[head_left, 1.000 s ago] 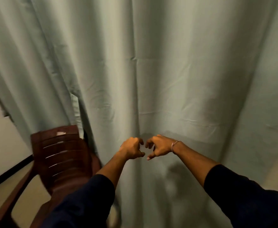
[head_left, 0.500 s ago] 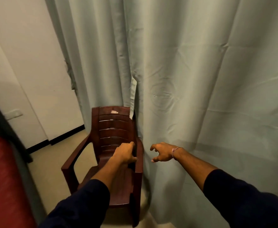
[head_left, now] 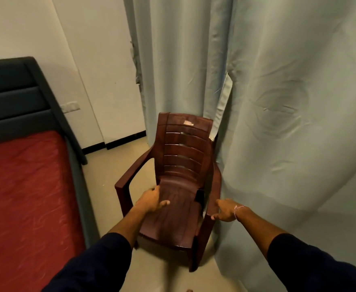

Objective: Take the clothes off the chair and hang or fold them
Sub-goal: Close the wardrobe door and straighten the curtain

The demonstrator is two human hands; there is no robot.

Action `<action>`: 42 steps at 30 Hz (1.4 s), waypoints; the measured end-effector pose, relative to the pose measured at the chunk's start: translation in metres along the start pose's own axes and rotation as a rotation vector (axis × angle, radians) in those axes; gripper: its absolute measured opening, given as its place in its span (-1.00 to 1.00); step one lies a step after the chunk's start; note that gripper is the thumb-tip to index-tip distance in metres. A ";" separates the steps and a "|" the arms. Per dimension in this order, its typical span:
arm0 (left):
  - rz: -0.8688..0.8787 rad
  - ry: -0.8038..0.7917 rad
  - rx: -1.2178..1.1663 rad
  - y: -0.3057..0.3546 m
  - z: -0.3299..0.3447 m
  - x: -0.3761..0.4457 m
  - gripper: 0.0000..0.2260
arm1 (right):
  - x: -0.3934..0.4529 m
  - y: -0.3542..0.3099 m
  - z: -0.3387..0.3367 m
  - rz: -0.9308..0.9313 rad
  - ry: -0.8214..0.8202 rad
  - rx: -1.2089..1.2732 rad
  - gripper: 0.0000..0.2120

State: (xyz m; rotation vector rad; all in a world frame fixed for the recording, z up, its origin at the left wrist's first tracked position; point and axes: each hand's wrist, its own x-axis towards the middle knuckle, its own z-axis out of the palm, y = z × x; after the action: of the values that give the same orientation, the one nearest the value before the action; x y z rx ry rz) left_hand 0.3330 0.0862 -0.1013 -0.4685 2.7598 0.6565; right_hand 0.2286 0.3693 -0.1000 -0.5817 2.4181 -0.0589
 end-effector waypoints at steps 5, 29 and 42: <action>-0.194 -0.045 0.034 -0.050 0.002 0.052 -0.30 | 0.069 0.021 0.017 0.089 -0.079 0.189 -0.44; -0.587 0.107 0.067 -0.228 0.036 0.184 -0.36 | 0.279 0.038 0.036 0.321 0.174 0.914 -0.24; -0.692 0.196 0.067 -0.280 0.030 0.217 -0.69 | 0.413 -0.008 -0.065 -0.116 -0.005 0.463 0.46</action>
State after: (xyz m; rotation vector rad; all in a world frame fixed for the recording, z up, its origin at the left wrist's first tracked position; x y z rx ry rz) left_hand 0.2428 -0.1906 -0.3063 -1.4372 2.5075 0.3517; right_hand -0.0946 0.1812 -0.2864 -0.4998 2.2534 -0.6455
